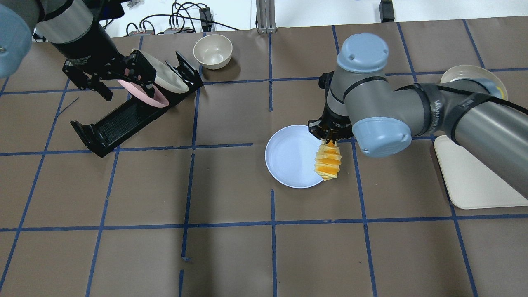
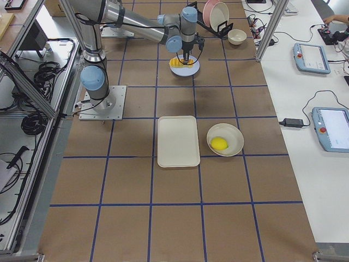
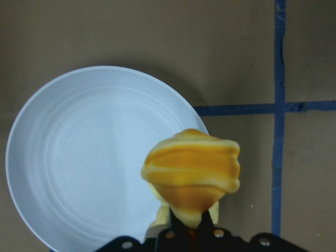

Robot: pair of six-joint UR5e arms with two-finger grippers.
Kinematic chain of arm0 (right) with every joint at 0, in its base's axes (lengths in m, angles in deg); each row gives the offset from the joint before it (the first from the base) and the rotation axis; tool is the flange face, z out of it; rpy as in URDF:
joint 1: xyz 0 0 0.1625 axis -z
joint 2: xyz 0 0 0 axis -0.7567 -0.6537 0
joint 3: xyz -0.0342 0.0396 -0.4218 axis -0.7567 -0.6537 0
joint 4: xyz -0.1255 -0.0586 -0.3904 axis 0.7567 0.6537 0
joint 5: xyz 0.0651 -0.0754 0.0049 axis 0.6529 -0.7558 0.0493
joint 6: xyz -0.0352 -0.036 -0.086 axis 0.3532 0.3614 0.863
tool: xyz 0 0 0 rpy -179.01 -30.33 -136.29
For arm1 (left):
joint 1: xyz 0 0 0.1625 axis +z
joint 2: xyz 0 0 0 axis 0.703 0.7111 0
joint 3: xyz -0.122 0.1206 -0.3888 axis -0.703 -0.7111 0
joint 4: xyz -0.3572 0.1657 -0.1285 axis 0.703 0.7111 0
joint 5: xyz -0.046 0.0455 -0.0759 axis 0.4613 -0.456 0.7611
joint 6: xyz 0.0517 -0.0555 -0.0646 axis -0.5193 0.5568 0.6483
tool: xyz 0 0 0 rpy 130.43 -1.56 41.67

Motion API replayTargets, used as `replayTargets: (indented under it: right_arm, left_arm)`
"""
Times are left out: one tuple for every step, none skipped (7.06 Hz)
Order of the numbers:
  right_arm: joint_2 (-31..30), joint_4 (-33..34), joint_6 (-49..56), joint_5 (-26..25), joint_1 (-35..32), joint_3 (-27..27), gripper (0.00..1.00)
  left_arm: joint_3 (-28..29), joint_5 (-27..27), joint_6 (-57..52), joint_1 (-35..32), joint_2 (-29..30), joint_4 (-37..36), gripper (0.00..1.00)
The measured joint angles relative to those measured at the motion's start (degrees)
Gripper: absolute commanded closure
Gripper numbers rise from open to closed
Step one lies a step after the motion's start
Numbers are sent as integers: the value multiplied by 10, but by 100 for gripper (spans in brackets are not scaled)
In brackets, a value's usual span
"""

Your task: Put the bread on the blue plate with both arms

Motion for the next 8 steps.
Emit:
replayTargets:
  right_arm:
    - [27, 19, -19, -1, -16, -9, 93]
    - [49, 35, -36, -1, -29, -13, 93]
    - [62, 47, -45, -2, -37, -14, 93]
    - [69, 53, -49, -3, -42, -12, 84]
    - [71, 55, -50, -4, -46, -10, 5]
    - [71, 56, -53, -4, -50, -9, 0]
    - [71, 56, -61, -4, -52, -8, 0]
    - [72, 56, -69, -4, -53, -10, 0]
  left_arm:
    - [-1, 0, 1, -1, 0, -1, 0]
    - [-5, 0, 2, -1, -1, 1, 0]
    - [-10, -1, 0, -1, -3, 2, 0]
    - [-14, -1, -4, -1, -3, 2, 0]
    - [-16, -1, -5, 0, -2, 1, 0]
    - [-17, -1, -6, 0, -1, -1, 0]
    - [-12, -1, -6, 1, 2, -2, 0]
    - [-3, -2, -6, 3, 8, -2, 0]
